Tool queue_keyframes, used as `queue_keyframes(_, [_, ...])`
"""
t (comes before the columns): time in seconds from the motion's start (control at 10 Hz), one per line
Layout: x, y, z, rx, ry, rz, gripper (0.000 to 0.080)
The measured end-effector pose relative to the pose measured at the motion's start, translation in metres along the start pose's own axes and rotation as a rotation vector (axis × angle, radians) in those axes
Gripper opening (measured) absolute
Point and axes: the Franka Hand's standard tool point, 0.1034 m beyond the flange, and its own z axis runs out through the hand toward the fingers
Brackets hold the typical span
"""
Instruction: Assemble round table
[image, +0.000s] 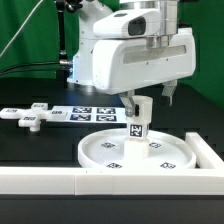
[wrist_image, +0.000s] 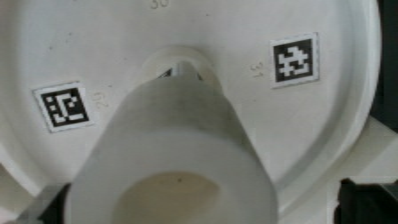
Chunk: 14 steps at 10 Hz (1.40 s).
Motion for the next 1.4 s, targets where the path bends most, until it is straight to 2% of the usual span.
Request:
queue_keyframes(0.3, [-0.001, 0.002, 0.000, -0.004, -0.004, -0.187, 0.0649])
queue_keyframes(0.6, [0.002, 0.006, 0.001, -0.032, -0.035, -0.540, 0.0649])
queue_keyframes(1.4, [-0.005, 0.013, 0.006, -0.037, -0.088, -1.034, 0.0649])
